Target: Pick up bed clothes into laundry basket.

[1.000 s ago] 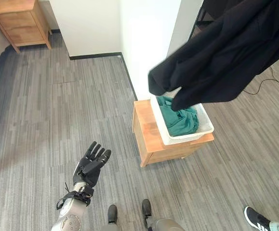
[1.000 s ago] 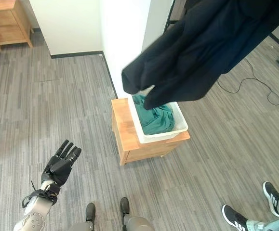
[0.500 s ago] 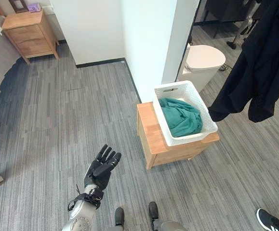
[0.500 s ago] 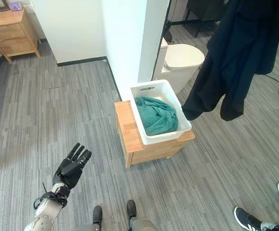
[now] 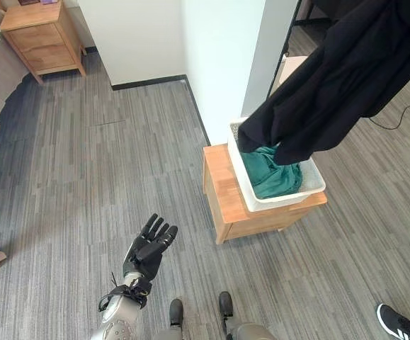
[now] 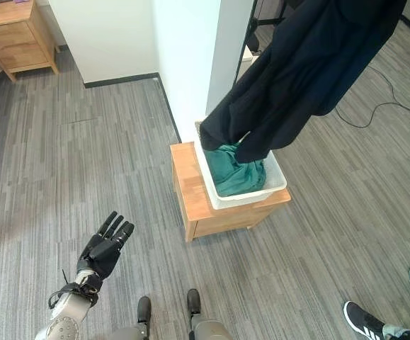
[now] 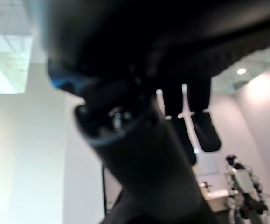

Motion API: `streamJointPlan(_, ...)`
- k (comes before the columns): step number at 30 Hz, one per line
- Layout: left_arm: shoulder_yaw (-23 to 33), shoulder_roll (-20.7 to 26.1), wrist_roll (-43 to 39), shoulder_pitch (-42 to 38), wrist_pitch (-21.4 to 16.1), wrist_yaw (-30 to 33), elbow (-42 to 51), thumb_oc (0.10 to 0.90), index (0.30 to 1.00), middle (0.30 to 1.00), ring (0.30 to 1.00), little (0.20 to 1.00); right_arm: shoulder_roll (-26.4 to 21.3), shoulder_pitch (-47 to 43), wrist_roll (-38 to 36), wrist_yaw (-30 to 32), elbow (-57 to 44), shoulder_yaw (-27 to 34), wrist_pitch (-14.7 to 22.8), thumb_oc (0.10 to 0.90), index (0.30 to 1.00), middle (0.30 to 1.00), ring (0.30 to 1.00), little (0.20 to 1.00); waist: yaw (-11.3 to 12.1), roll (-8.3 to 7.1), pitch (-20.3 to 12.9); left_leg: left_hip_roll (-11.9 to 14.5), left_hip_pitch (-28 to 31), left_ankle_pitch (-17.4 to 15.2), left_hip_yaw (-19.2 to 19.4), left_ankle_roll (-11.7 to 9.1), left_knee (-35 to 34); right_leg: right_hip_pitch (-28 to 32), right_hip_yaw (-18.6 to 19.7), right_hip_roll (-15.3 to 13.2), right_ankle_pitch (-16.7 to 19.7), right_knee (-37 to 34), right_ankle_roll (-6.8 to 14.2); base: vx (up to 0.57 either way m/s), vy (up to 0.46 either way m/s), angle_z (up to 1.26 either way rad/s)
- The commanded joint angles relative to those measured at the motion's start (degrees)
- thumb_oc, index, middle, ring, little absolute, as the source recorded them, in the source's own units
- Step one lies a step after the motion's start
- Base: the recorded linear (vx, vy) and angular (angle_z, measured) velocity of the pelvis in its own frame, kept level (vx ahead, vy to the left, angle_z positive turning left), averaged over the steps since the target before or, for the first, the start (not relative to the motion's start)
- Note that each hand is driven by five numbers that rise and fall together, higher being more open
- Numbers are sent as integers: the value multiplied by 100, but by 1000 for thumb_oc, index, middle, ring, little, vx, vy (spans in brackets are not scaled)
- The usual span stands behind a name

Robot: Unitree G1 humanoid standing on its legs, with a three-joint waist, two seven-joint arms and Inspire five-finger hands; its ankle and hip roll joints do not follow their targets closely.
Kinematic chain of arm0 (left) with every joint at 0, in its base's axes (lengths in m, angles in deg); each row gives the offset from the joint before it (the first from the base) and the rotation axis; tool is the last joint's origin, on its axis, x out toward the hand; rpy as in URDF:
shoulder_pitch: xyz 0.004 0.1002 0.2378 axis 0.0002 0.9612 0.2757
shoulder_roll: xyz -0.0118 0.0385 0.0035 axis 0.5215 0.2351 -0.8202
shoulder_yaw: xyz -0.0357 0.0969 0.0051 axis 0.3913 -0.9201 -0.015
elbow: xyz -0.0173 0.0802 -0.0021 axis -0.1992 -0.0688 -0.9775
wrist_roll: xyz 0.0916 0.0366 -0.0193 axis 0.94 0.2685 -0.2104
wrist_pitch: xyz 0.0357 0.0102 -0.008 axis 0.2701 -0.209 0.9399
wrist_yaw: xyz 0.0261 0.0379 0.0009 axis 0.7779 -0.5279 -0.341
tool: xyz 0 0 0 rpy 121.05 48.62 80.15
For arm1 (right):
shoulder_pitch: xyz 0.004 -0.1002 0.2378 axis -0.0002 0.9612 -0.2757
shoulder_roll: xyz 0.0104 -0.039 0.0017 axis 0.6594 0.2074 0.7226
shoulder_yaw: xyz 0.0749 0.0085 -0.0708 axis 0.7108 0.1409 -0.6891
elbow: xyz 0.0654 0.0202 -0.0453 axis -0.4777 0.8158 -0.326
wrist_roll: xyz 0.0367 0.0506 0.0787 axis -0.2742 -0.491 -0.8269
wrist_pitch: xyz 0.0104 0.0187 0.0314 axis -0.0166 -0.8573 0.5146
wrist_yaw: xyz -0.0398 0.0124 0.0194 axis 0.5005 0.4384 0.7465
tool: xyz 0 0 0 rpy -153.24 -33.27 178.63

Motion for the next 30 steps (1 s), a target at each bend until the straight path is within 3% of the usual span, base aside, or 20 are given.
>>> streamJointPlan(1,99,382,233,-306,-451,-127,732,800,900,900,900,900,153,-1099,-107,397,794,30,-49,400,300,300,300,300,79,108,-46,-210,-109,-202,100,-25,0,-239,830,-278,-960,321,564,0,0,0)
streamJointPlan(10,118,344,278,-275,-453,-83,729,800,900,900,900,900,543,-668,171,330,461,298,-40,400,300,300,300,300,73,352,28,-251,-216,-130,116,-36,0,-346,860,-294,-963,351,522,-2,-3,0)
streamJointPlan(13,20,298,234,-336,-465,-73,757,800,900,900,900,900,753,-263,139,391,346,723,-20,400,300,300,300,300,87,439,56,-256,-253,-101,117,-48,0,-397,884,-288,-975,367,500,-13,-23,-4)
streamJointPlan(15,-19,262,217,-384,-484,-42,753,800,900,900,900,900,985,164,57,454,35,1162,13,400,300,300,300,300,97,489,83,-252,-271,-82,135,-52,0,-433,908,-275,-981,390,481,-12,-14,-2)
streamJointPlan(16,-25,238,203,-412,-493,-16,770,800,900,900,900,900,1342,560,120,465,-352,1463,2,400,300,300,300,300,103,554,104,-252,-292,-70,164,-57,0,-479,943,-255,-977,417,453,-19,-17,-4)
streamJointPlan(19,17,220,182,-429,-506,42,782,800,900,900,900,900,1728,905,377,432,-643,1610,-61,400,300,300,300,300,107,600,89,-249,-311,-70,207,-60,0,-510,972,-240,-982,440,430,-3,-4,-7)
streamJointPlan(22,22,159,208,-504,-507,129,717,800,900,900,900,900,2488,1191,773,434,-678,1835,-165,400,300,300,300,300,136,707,75,-268,-337,-65,225,-61,0,-545,1006,-228,-1007,458,402,0,6,-8)
streamJointPlan(30,-36,53,120,-464,-556,194,629,800,900,900,900,900,2988,1178,1011,554,-356,1967,-239,400,300,300,300,300,208,832,83,-293,-402,-30,153,-75,0,-580,950,-242,-1017,477,386,0,-8,7)
